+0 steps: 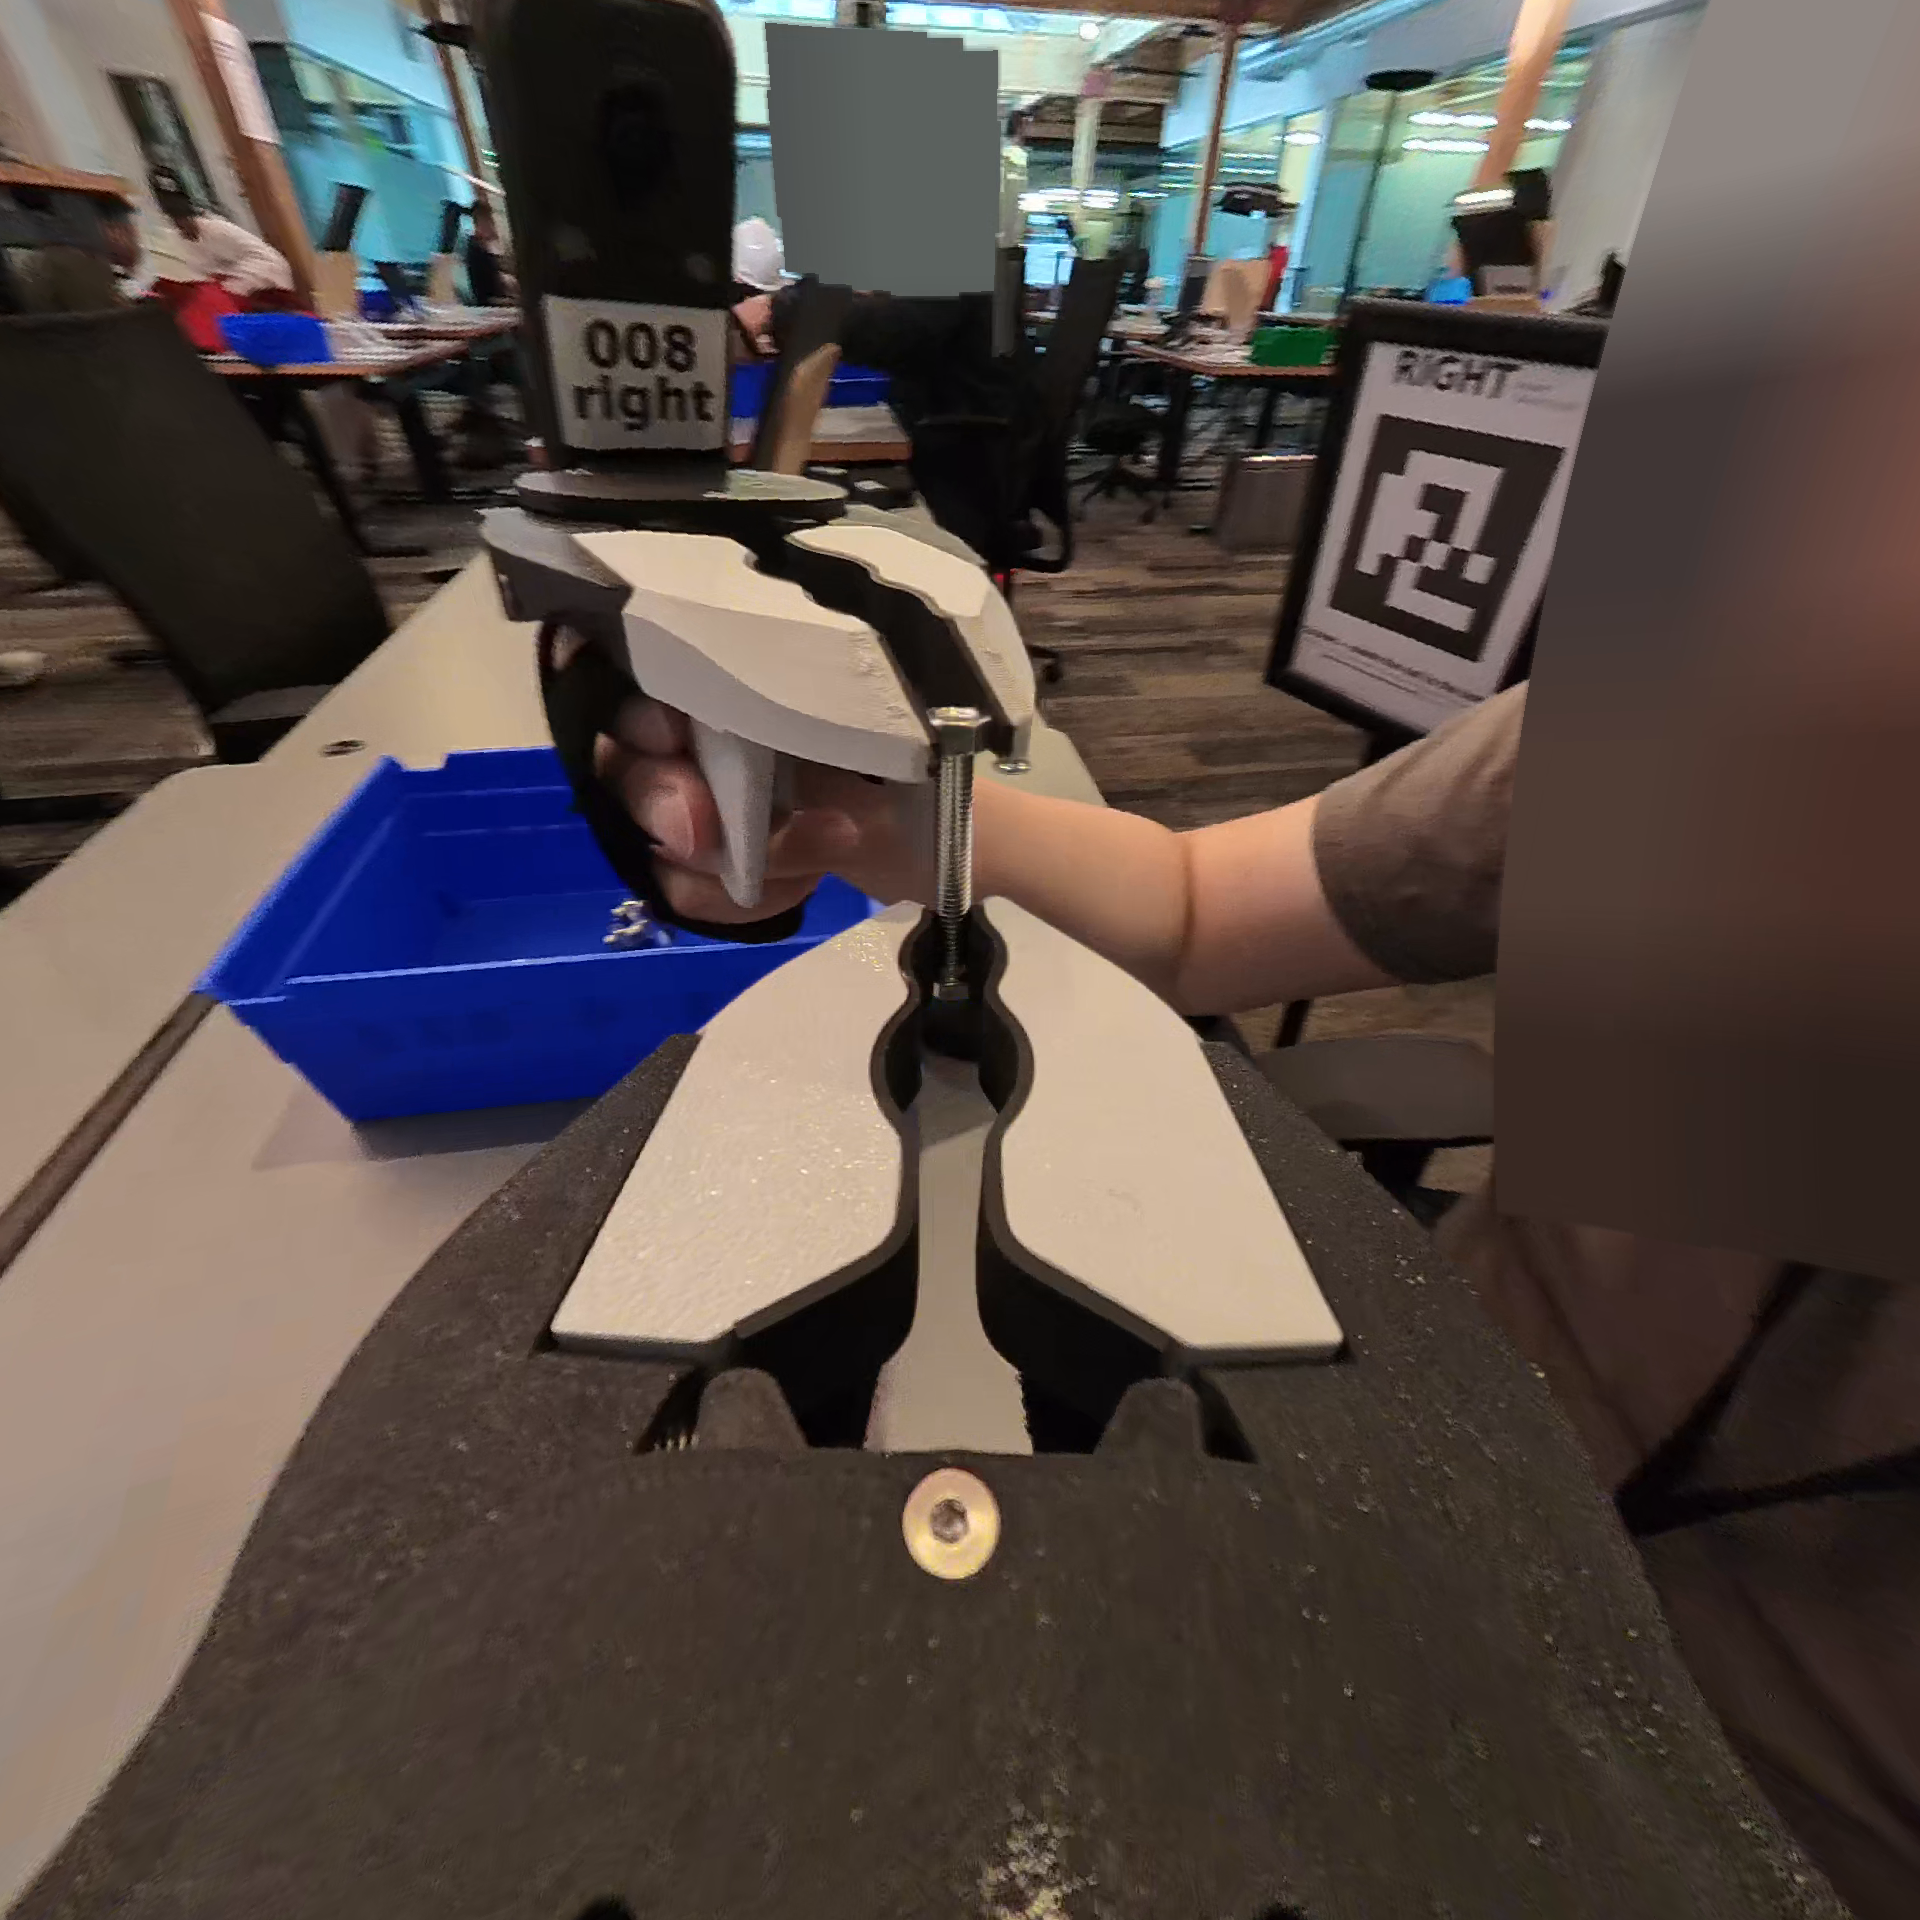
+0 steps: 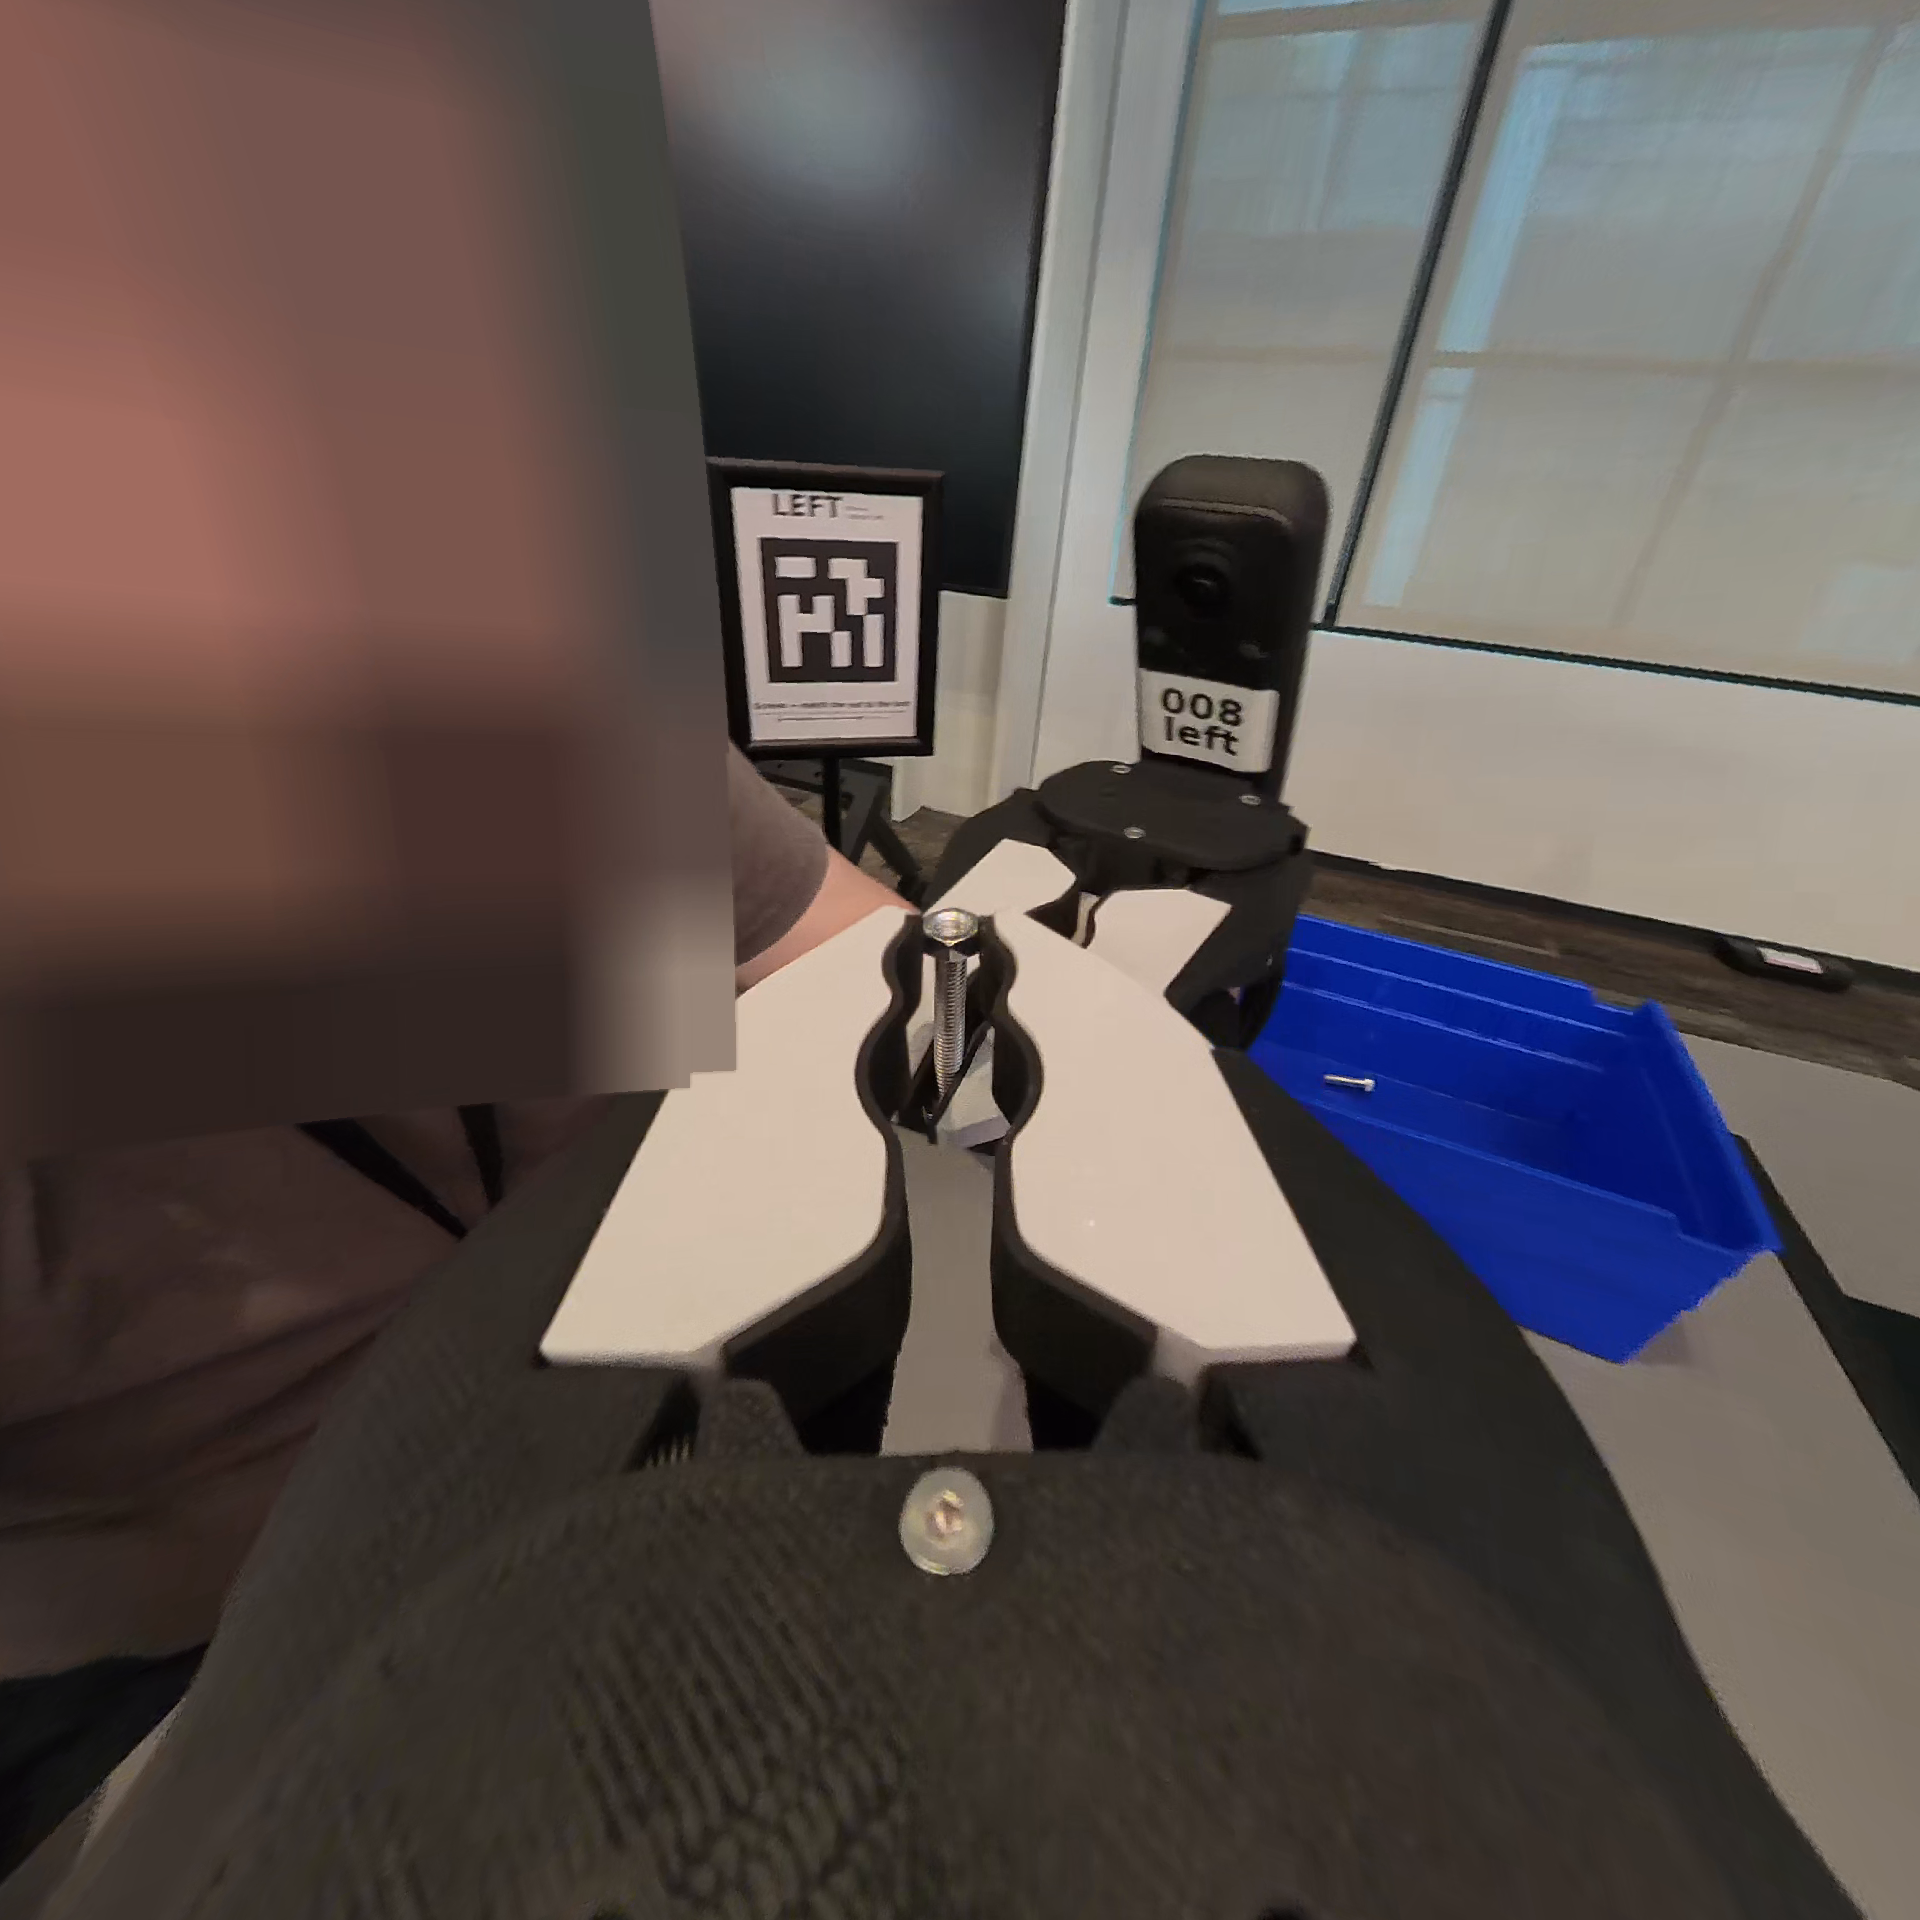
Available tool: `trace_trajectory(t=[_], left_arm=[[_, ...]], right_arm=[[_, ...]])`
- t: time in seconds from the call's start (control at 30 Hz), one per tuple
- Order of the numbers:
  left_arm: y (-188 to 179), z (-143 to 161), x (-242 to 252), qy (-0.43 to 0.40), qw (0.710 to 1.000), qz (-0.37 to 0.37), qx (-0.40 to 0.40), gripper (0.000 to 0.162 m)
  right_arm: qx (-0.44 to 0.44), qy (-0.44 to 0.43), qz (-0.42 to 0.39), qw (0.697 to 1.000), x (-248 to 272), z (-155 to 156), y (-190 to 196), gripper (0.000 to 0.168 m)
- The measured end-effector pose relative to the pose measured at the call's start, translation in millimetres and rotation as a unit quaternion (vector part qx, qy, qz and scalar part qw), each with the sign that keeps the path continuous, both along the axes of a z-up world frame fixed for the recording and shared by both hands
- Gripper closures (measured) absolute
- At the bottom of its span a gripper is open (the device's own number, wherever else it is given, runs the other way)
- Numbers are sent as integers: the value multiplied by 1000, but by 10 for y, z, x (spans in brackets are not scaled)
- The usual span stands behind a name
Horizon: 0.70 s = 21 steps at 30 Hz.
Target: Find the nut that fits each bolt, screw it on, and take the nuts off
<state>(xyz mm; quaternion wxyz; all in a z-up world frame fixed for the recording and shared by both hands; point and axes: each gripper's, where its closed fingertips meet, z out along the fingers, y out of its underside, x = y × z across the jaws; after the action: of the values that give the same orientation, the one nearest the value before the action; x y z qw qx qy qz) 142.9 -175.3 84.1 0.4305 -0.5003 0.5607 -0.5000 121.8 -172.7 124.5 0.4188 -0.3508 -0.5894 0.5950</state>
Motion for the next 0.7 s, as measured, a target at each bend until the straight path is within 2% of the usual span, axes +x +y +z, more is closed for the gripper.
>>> trace_trajectory(t=[0.13, 0.47, 0.6, 0.7], left_arm=[[-133, -46, 16, 14, 999, -42, -6, 157], [-83, -160, -2, 58, 998, -21, 34, 157], [5, -154, -12, 62, 997, 7, 36, 157], [174, -123, -53, 60, 996, 57, 36, 157]], right_arm=[[5, -20, 37, 999, 22, -46, -128, 157], [-3, -60, 41, 997, 20, -158, -115, 157], [-6, -62, 13, 998, 3, -152, -34, 157], [-23, -57, -36, 997, -45, -121, 131, 157]])
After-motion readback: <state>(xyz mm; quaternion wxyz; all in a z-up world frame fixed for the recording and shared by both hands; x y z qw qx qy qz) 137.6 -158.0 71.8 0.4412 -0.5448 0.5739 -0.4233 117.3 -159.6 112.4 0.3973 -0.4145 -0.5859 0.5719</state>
